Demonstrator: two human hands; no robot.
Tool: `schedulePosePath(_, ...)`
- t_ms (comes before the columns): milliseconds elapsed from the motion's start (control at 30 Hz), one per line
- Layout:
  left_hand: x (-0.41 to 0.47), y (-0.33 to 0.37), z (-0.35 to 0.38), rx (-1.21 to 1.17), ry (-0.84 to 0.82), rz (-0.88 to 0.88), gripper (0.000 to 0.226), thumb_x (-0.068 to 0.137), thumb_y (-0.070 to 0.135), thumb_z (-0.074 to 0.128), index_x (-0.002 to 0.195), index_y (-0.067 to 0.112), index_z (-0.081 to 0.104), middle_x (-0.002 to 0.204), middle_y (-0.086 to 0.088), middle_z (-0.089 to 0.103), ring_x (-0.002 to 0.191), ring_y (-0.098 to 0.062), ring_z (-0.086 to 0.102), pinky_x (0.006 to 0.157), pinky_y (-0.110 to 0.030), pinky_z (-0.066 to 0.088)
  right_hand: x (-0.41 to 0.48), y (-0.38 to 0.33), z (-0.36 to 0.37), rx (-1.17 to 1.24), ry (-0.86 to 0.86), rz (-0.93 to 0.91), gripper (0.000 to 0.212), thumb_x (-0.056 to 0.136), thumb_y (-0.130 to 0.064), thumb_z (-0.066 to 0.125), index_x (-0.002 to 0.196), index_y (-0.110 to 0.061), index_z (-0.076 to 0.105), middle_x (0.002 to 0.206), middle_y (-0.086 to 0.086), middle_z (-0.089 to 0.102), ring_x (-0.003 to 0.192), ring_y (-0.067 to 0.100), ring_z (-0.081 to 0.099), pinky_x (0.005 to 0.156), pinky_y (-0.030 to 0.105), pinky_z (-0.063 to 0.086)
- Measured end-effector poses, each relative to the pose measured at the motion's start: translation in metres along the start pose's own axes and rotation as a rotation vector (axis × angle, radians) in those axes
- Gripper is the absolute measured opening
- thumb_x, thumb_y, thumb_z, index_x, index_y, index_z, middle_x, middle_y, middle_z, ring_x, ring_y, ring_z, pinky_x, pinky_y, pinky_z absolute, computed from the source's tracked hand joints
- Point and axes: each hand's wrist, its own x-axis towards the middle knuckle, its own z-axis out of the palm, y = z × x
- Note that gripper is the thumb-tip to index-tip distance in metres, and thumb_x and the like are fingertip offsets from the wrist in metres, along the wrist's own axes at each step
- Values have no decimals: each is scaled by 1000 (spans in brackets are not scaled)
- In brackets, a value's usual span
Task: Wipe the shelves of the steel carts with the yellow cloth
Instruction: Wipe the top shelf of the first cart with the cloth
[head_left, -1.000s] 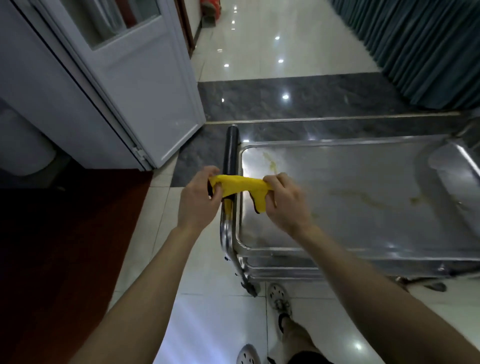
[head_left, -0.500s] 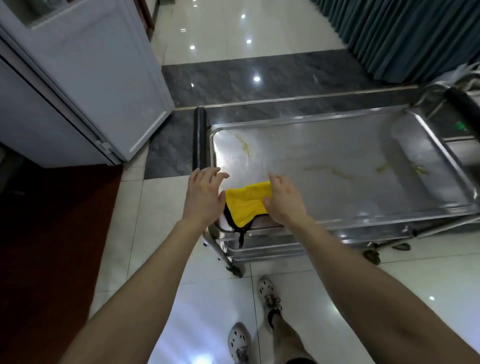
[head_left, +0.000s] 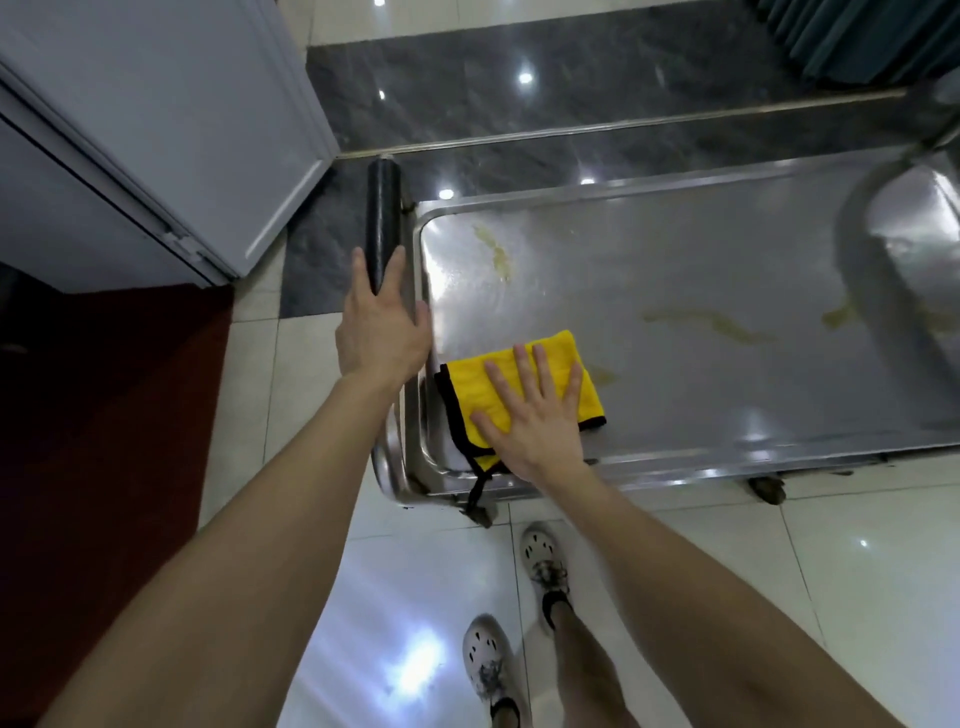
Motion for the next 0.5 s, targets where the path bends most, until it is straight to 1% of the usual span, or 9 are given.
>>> schedulePosePath(33, -1, 0, 0, -7, 6, -2, 67, 109, 42, 50, 171, 41, 22, 182, -5, 3, 155, -40, 39, 115, -57, 48, -2, 1, 0, 5, 10, 1, 78, 102, -80, 23, 170, -42, 18, 181, 4, 4, 166, 29, -8, 125, 75, -1)
schedulePosePath(100, -3, 3, -3, -30, 4, -14, 64, 111, 34, 47, 170, 42, 23, 182, -5, 5, 150, -43, 45, 115, -57, 49, -11, 7, -1, 3, 16, 28, 78, 102, -81, 24, 170, -43, 18, 181, 3, 4, 167, 28, -8, 125, 74, 0)
schedulePosePath(167, -3, 6, -6, -47, -6, -22, 65, 110, 30, 46, 170, 40, 24, 182, -5, 3, 154, -42, 39, 119, -56, 45, -28, 20, -5, 0, 12, 88, 79, 101, -83, 24, 170, -45, 16, 181, 2, 3, 166, 27, -9, 125, 73, -1)
schedulePosePath(233, -5, 8, -9, -32, -14, -6, 69, 108, 24, 48, 171, 37, 22, 182, -1, -2, 161, -37, 27, 122, -54, 41, -47, 38, -10, -5, -12, 145, 80, 100, -85, 24, 169, -47, 12, 181, 0, -2, 166, 25, -13, 125, 73, -2)
schedulePosePath(300, -7, 9, -11, 9, -39, 12, 76, 104, 21, 51, 172, 34, 21, 182, 6, -7, 163, -33, 22, 118, -52, 43, -55, 49, -18, -7, -73, 178, 82, 98, -87, 20, 169, -49, 5, 181, -2, -9, 165, 24, -18, 125, 72, -5)
schedulePosePath(333, -6, 8, -12, 28, -62, 16, 78, 102, 22, 54, 172, 32, 21, 182, 7, -7, 162, -33, 25, 115, -52, 46, -55, 51, -21, -6, -103, 187, 83, 97, -88, 18, 169, -50, 2, 180, -3, -12, 164, 24, -21, 125, 72, -6)
schedulePosePath(400, 1, 8, -16, 77, -69, 26, 77, 98, 32, 62, 168, 30, 29, 180, 2, 4, 154, -36, 38, 107, -53, 51, -51, 50, -25, 6, -133, 192, 83, 97, -89, 16, 168, -51, -1, 179, -3, -16, 163, 23, -24, 124, 72, -7)
schedulePosePath(467, 13, 10, -17, 71, 25, 49, 56, 97, 37, 63, 150, 27, 46, 166, -9, 28, 136, -40, 52, 99, -55, 54, -47, 49, -25, 22, -139, 187, 85, 96, -91, 15, 168, -50, -3, 179, -2, -19, 163, 23, -26, 124, 73, -9)
schedulePosePath(500, 18, 11, -17, 43, 75, 49, 47, 98, 35, 63, 142, 26, 49, 155, -12, 35, 128, -39, 55, 97, -56, 56, -45, 50, -24, 30, -138, 184, 86, 95, -92, 14, 168, -50, -4, 179, -3, -20, 162, 23, -27, 124, 73, -9)
